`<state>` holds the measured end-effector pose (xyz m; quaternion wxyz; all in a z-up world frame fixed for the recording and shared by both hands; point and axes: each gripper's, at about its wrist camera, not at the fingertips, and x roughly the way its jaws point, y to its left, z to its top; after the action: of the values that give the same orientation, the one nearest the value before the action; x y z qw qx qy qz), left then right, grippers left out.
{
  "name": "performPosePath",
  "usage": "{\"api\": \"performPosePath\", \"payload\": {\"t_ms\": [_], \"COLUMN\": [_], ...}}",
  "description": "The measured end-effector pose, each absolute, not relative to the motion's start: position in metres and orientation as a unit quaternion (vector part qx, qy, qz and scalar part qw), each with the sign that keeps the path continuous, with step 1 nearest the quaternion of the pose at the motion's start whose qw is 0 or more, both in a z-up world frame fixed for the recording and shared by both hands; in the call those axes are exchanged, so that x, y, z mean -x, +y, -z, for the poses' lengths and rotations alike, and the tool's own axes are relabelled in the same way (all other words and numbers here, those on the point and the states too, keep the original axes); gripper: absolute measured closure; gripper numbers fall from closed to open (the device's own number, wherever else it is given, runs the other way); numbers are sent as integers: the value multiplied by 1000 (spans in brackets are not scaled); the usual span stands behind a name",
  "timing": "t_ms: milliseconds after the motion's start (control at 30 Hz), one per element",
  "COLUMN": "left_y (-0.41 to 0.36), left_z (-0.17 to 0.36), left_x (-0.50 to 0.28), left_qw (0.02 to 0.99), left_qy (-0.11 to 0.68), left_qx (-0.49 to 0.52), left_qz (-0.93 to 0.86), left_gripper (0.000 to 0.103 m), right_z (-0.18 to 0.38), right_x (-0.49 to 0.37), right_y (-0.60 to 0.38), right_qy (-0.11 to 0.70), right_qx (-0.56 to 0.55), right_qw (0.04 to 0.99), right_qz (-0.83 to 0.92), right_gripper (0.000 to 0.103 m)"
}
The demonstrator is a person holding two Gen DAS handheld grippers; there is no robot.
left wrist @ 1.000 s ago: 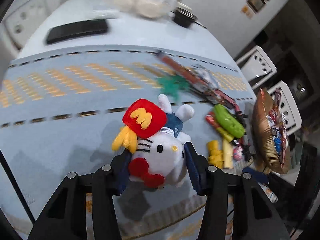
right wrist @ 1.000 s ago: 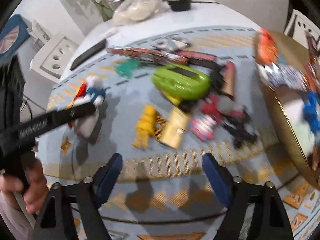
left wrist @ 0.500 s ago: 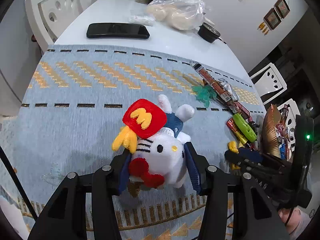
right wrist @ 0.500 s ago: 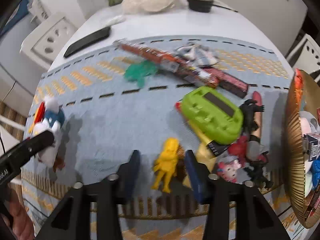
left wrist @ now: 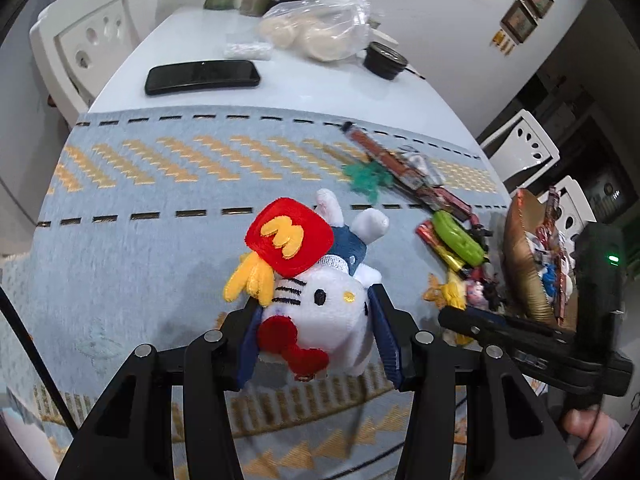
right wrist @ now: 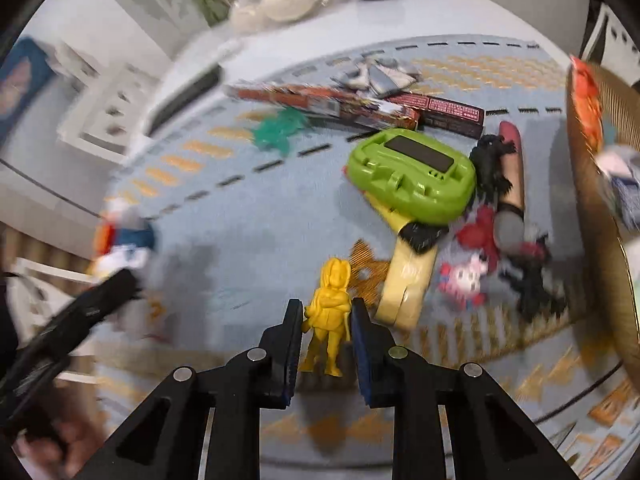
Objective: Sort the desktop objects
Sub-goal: 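Grasp the yellow figure with the right gripper while the left holds the cat plush, then carry the cat plush and yellow figure to the gold plate and release both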
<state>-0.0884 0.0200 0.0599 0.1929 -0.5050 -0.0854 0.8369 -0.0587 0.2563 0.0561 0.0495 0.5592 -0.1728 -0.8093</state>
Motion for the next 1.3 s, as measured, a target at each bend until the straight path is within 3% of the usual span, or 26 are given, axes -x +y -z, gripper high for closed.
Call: {"api": "performPosePath", "payload": {"t_ms": [367, 600, 867, 1033, 1067, 1167, 1300], "left_y": [87, 175, 288, 325, 328, 329, 315], "left_z": [-111, -158, -173, -147, -139, -113, -105], "left_x": [57, 52, 67, 106, 113, 129, 123], "left_qw": [243, 310, 368, 359, 357, 349, 334], "left_qy": [-66, -45, -17, -76, -90, -133, -147], "left_qx": [478, 435, 412, 447, 461, 516, 524], "left_qz": [-842, -844, -833, -816, -807, -771, -770], "left_gripper": [56, 56, 55, 45, 42, 42, 42], "right_z": [-139, -197, -203, -201, -198, -187, -182], "right_x": [-3, -25, -36, -19, -14, -3, -5], "right_y": [310, 421, 523, 538, 540, 545, 549], "right_qy": [-235, -242, -269, -268, -268, -285, -282], "right_qx": [-477, -407, -383, -392, -396, -413, -416], "right_qw": [96, 12, -74, -73, -70, -44, -34], "right_qz": [841, 881, 881, 877, 876, 864, 864], "right_gripper": [80, 80, 80, 80, 79, 54, 50]}}
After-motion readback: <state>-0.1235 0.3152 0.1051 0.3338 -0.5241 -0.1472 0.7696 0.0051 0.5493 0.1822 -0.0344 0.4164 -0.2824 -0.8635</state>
